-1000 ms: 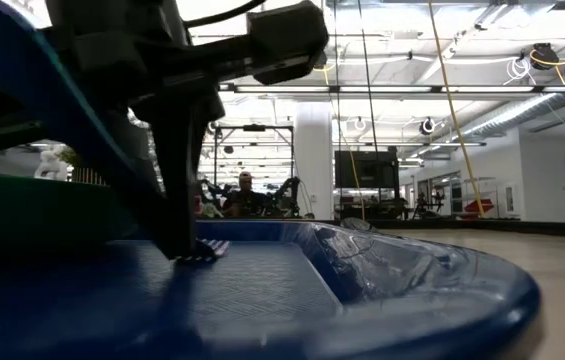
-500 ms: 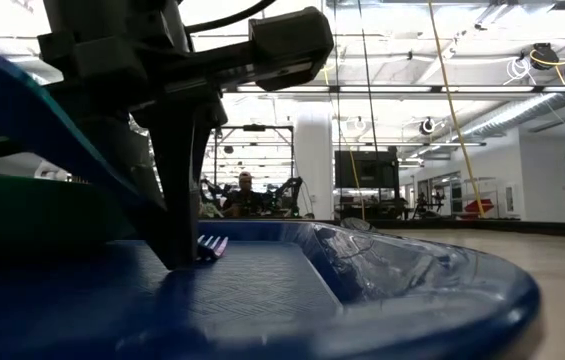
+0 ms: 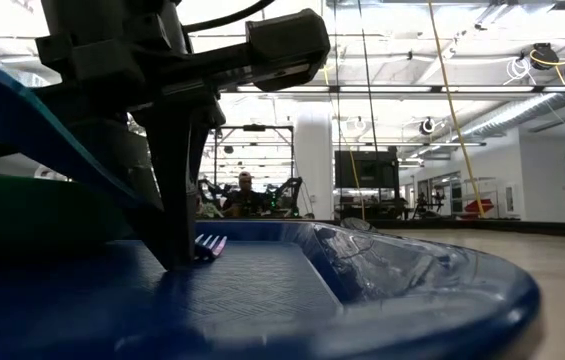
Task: Pick and place plate/cup/fork/spoon on tray
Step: Put the blue fork to the right of the green plate on the dark blue tray
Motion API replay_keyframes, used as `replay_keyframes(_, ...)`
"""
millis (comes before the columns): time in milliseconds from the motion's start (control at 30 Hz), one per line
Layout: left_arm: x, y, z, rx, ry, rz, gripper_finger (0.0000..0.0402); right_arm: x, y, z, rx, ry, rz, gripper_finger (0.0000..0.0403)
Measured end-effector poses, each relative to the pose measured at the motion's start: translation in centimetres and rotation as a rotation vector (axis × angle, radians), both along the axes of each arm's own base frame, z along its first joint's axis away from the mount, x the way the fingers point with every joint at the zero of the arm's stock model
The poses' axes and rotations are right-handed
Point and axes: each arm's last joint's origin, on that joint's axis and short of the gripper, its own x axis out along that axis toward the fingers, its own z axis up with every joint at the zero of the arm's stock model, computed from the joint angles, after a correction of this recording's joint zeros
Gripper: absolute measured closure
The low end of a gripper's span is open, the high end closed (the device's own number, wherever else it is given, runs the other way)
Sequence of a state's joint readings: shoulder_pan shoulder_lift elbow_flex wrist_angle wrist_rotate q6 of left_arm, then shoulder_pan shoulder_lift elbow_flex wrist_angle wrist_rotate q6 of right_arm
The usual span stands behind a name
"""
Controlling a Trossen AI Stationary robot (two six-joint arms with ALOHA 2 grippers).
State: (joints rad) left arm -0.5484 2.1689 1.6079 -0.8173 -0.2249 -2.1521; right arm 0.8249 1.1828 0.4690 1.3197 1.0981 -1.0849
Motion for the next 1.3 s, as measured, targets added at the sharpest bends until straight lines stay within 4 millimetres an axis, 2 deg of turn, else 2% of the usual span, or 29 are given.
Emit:
replay_keyframes(167,0.0,0.0,0.0,0.003,0.002,0.001,0.0371,0.0,0.0,0.0,0.005,0.001,0.004,0.022)
replay_keyframes(500,0.1,1.0,-0.1,0.025,0.032,0.037,0.0282,0.0,0.1,-0.1,0.014,0.0,0.007,0.022)
replay_keyframes(900,0.9,2.6,0.2,0.069,0.048,-0.03,0.0277,0.0,0.1,-0.1,0.015,0.005,0.002,0.022)
replay_keyframes(1133,0.8,2.7,2.6,0.14,0.103,-0.044,0.0277,0.0,0.0,-0.2,0.027,0.019,-0.031,0.022)
replay_keyframes(1300,1.9,2.4,5.0,0.19,0.025,-0.136,0.0277,0.0,-0.1,-0.2,0.029,0.023,-0.042,0.022)
